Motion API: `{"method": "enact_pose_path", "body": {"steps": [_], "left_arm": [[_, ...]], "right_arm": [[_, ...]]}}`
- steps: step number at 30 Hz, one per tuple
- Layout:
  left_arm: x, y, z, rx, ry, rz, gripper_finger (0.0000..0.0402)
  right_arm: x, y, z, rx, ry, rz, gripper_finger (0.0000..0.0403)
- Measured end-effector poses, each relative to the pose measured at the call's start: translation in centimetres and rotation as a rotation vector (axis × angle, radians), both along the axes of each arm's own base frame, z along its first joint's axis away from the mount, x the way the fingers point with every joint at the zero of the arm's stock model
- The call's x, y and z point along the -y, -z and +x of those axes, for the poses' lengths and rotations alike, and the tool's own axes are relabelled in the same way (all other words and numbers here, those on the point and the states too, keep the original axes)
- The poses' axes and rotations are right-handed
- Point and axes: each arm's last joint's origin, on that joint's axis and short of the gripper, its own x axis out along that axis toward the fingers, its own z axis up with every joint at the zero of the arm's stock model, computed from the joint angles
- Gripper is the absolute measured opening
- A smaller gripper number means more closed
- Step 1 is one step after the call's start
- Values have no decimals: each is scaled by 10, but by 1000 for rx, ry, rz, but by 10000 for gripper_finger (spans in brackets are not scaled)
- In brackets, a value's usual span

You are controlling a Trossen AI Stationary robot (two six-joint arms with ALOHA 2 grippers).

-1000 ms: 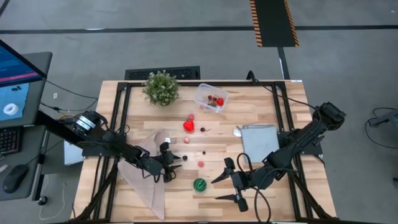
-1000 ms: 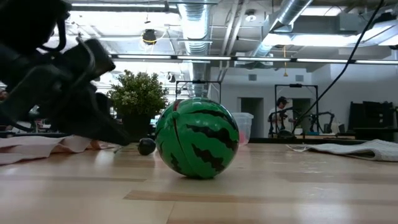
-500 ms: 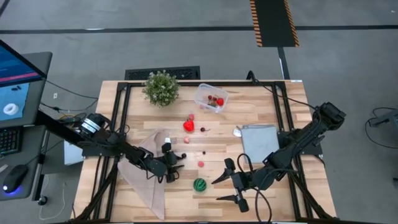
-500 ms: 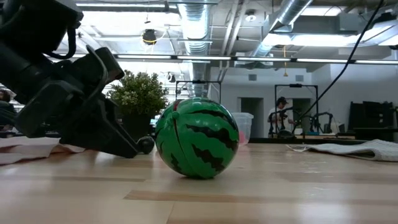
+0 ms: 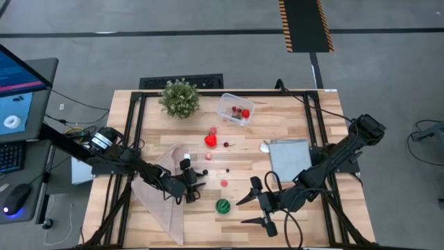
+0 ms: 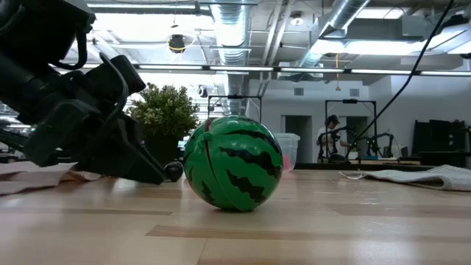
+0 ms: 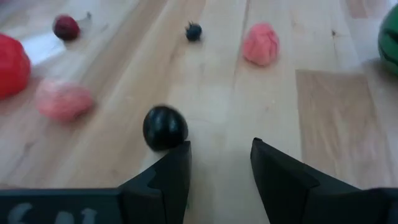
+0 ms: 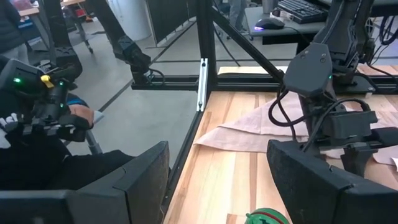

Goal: Pick and placing Produce into tupperware
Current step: Put the black cherry into the transparent bin

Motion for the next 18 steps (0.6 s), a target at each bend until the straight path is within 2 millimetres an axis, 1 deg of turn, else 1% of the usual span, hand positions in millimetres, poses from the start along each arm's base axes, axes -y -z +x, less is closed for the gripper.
{"method": "enact_pose_path", "body": {"steps": [8,12,15,18], "left_arm": [[9,-6,0,72,24,37,158],[4,-3,-3,51,-76,99,158],[2,-1,-5,60,-157,99,158],[1,-1,-6,67,-172,95,158]], "right_arm": [[0,0,0,-3,0,-3,295],[0,0,0,-6,0,-3,295],[0,0,0,-6,0,-3,295],[0,0,0,-6,0,-3,295]]}}
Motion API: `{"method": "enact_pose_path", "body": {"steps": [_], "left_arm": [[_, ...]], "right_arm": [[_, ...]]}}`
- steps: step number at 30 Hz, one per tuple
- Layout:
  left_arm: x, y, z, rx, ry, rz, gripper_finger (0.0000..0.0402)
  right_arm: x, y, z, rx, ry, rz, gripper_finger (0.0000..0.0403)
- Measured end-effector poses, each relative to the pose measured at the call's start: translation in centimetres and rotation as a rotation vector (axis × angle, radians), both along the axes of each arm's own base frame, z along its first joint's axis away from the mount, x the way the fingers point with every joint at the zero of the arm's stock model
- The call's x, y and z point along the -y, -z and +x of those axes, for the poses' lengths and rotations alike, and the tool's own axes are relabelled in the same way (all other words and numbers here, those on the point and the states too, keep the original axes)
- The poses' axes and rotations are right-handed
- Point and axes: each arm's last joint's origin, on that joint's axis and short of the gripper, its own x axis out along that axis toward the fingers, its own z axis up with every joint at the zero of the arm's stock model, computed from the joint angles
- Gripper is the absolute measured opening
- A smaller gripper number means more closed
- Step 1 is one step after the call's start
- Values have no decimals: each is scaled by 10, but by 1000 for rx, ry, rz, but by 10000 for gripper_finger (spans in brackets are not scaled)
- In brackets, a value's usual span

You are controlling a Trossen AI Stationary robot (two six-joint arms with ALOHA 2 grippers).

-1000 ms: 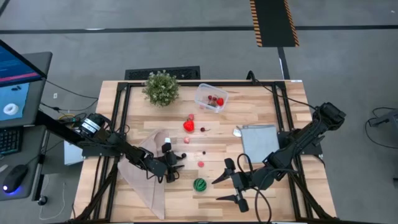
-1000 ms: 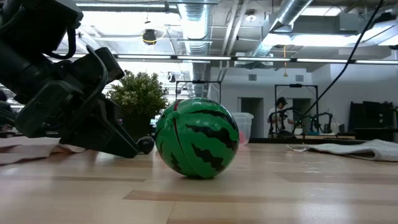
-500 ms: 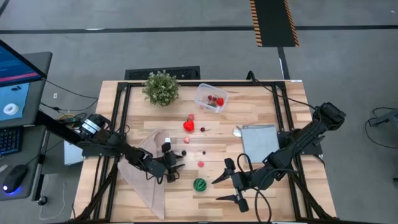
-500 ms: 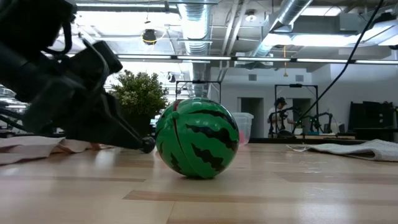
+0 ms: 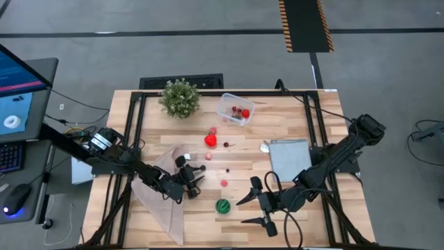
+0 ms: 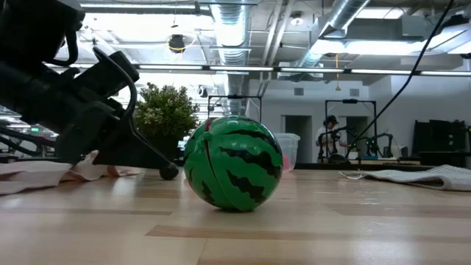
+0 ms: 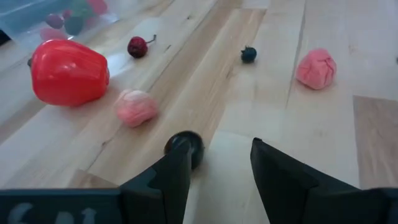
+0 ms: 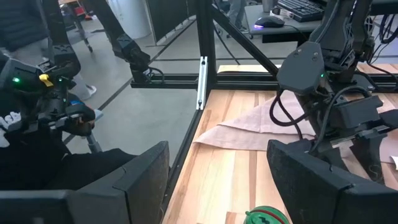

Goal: Pick and placing Produce into tupperware
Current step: Put the black cherry into the transparent bin

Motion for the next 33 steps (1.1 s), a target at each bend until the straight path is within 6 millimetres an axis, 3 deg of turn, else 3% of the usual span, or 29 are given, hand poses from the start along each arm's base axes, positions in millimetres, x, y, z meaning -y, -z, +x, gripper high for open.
{"method": "enact_pose_path", "body": {"steps": [21,33], "left_arm": [[-4,4,-4,-44,-41,69,158],[-7,4,-1,-2,-87,-56,158]], "right_arm": [[1,2,0,-16,5,4,295],[1,2,0,-16,5,4,295]]}}
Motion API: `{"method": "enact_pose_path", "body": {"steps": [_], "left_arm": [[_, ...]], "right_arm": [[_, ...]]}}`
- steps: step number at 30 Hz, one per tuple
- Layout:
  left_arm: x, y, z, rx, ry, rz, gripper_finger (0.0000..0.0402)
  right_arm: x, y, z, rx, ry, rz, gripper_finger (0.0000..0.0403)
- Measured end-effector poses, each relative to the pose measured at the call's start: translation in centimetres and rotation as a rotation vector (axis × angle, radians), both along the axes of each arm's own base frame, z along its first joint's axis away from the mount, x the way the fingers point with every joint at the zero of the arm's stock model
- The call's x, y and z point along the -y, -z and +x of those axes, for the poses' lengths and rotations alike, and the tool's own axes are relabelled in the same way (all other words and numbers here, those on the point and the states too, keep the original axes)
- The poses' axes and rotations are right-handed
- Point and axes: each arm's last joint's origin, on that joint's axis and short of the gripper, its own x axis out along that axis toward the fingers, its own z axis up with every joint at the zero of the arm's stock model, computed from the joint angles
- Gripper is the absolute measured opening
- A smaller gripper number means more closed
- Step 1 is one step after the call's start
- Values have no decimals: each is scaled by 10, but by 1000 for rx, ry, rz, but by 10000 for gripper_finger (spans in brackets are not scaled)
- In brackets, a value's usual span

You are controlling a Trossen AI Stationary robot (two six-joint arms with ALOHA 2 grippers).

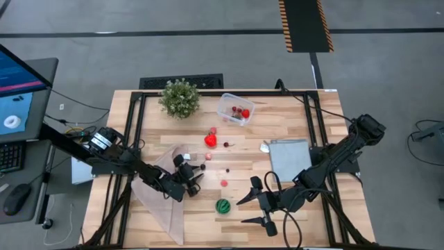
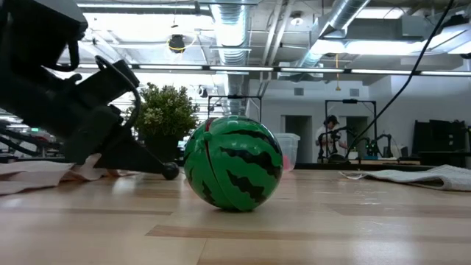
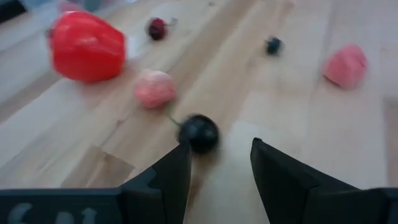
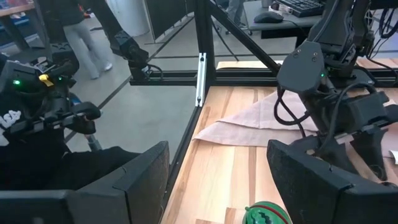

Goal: Pick and placing Produce into tupperware
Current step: Put the black cherry into the transparent bin

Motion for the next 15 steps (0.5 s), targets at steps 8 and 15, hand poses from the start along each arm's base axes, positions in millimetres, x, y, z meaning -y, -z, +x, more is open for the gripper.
{"method": "enact_pose_path", "body": {"steps": [8,15], "left_arm": [[-7,-1,3,62,-103,-66,158],[-10,-4,7,111,-121,-105,158]], "right_arm": [[0,0,0,0,0,0,295],[0,0,0,0,1,0,295]]}}
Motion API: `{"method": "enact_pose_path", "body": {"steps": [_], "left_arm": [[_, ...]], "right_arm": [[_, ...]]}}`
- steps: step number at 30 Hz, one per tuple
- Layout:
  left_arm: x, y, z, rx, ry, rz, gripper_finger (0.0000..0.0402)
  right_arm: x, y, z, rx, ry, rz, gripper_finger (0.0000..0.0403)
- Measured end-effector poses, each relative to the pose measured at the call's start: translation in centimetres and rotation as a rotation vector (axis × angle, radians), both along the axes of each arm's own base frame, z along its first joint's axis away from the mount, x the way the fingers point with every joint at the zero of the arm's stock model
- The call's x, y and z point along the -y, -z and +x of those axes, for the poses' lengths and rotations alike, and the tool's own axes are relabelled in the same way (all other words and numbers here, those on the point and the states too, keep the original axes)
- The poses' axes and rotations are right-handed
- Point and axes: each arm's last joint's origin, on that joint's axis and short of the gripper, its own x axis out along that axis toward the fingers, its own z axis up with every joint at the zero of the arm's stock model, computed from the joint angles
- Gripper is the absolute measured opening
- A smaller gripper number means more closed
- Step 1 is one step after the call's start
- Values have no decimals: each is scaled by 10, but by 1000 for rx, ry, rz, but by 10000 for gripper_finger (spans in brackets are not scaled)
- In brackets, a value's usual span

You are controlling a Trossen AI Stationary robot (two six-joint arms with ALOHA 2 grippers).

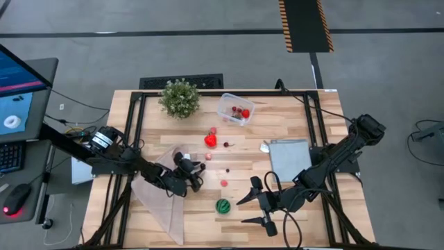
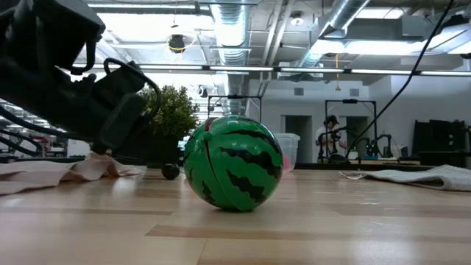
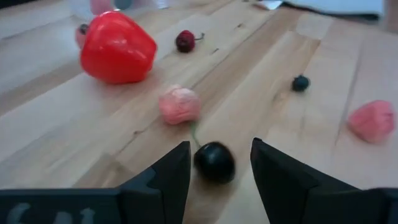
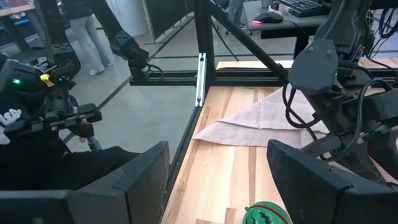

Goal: Pick and placing Produce into tupperware
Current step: Put the black cherry into the transparent bin

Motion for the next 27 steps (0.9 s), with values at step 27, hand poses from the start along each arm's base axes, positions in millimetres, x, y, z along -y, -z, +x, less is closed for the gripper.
{"method": "enact_pose_path", "body": {"steps": [27], "left_arm": [[-12,17,8,-70,0,5,158]], "right_arm": [[0,0,0,1,3,-1,295]]}}
